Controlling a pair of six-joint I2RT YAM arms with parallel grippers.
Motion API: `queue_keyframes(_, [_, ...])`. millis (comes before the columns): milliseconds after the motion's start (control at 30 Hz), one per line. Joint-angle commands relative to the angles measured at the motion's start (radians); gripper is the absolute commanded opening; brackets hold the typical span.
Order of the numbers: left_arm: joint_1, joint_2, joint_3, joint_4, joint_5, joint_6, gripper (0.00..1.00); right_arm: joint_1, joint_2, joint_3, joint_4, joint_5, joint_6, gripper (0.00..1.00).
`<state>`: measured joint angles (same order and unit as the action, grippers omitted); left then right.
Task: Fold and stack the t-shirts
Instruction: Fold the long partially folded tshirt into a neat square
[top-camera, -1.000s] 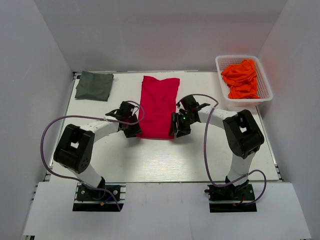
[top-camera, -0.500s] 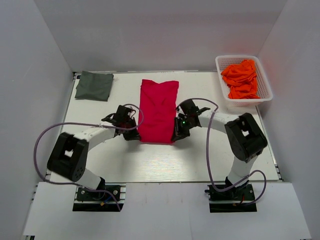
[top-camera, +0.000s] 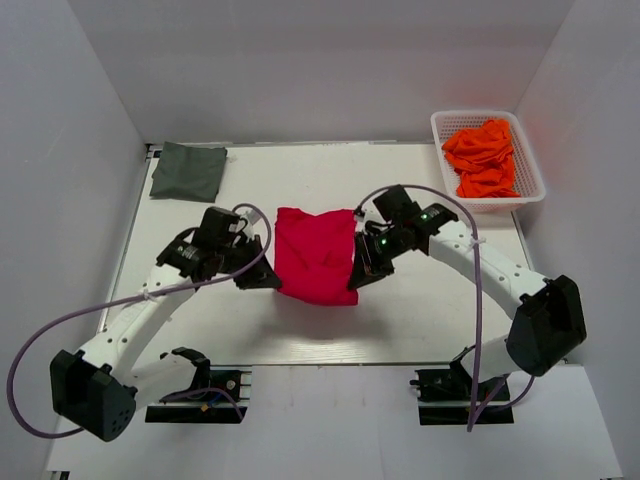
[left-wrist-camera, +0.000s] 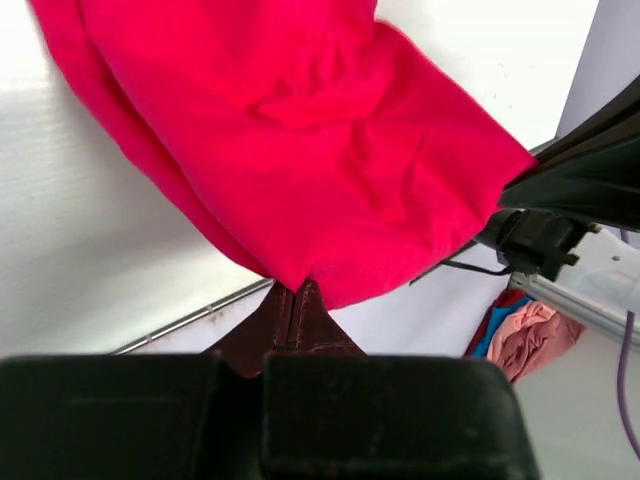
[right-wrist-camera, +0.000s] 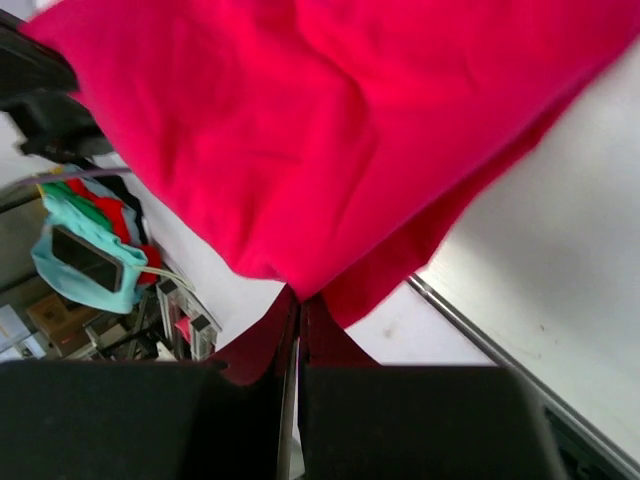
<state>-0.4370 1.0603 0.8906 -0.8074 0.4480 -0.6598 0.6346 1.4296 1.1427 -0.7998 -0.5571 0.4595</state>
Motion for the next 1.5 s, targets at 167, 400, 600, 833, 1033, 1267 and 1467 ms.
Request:
queue_keyframes(167, [0.023, 0.127, 0.258, -0.049, -0.201, 0.04, 0.0, -0.062, 0.17, 0.308, -0.113, -0.033, -0.073, 0.0])
queue_keyframes(400, [0.032, 0.254, 0.312, 0.054, -0.337, -0.035, 0.0, -0.138, 0.348, 0.511, -0.116, -0.063, -0.084, 0.0])
queue_keyframes(600, [0.063, 0.311, 0.401, 0.152, -0.468, -0.069, 0.0, -0.219, 0.437, 0.636, -0.128, -0.078, -0.101, 0.0])
queue_keyframes(833, [0.081, 0.472, 0.527, 0.231, -0.434, -0.06, 0.0, -0.283, 0.535, 0.701, -0.141, -0.125, -0.114, 0.0])
queue_keyframes(1033, [0.09, 0.595, 0.559, 0.325, -0.434, -0.083, 0.0, -0.343, 0.601, 0.724, -0.104, -0.158, -0.111, 0.0])
queue_keyframes(1267, [0.1, 0.791, 0.703, 0.393, -0.402, -0.083, 0.0, -0.392, 0.741, 0.804, -0.044, -0.191, -0.108, 0.0])
queue_keyframes(1467, [0.118, 0.928, 0.781, 0.451, -0.371, -0.073, 0.54, -0.423, 0.867, 0.903, -0.013, -0.156, -0.102, 0.66])
